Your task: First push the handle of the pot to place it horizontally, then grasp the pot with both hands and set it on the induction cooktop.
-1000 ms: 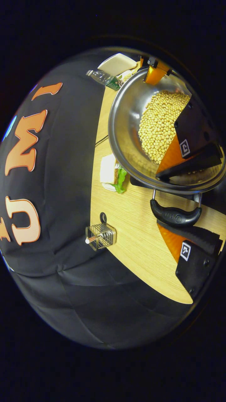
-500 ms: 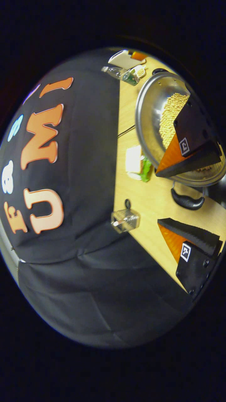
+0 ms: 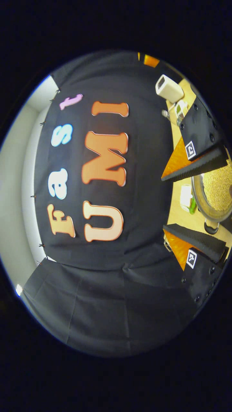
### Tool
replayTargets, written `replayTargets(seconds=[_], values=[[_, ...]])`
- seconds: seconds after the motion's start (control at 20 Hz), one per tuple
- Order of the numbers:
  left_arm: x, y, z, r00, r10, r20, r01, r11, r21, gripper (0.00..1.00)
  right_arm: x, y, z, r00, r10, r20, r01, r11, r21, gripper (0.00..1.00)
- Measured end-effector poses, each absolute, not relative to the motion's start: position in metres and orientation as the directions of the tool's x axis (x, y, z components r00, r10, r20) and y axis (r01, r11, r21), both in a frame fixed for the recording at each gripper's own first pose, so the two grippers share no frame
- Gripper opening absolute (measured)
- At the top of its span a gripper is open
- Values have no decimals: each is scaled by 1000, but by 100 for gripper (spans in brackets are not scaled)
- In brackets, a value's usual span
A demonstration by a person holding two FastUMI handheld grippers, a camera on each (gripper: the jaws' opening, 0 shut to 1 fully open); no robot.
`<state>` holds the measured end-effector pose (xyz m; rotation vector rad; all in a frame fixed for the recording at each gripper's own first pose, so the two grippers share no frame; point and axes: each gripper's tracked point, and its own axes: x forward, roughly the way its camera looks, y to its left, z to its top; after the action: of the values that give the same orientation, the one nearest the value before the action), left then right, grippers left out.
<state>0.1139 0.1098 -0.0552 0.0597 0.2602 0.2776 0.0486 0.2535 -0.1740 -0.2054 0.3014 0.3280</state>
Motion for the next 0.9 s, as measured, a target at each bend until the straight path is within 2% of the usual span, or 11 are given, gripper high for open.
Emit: replayTargets(seconds=[0.05,0.15,0.3,0.4,0.45,0.5,0.55,0.65,0.7,0.9], values=[[111,100,-40,941,258,-218,-245,966,82,89,43,250,-161,909,288,-301,-347,923,-164,81],[104,76,-7,962,208,-176,-198,978,68,89,33,241,-136,914,305,-266,-357,918,-174,82],[88,56,36,978,181,-106,-175,983,62,95,20,226,-124,905,321,-279,-378,909,-179,87],[80,44,56,986,150,-78,-147,988,41,93,20,216,-99,919,316,-237,-362,914,-184,90],[79,36,67,990,120,-67,-118,992,37,87,19,208,-85,927,312,-210,-350,918,-185,96],[79,28,77,995,91,-51,-89,995,42,87,19,204,-73,931,312,-188,-344,922,-179,97],[76,30,89,996,86,-30,-85,995,52,88,17,202,-63,932,317,-173,-346,922,-172,93],[70,29,106,996,91,-9,-91,994,68,90,14,194,-45,934,325,-150,-347,925,-154,94],[67,25,114,996,87,4,-87,994,63,92,15,192,-34,936,328,-129,-345,927,-148,97],[59,10,130,995,71,65,-75,995,65,93,13,188,-4,949,312,-44,-315,940,-129,94]])
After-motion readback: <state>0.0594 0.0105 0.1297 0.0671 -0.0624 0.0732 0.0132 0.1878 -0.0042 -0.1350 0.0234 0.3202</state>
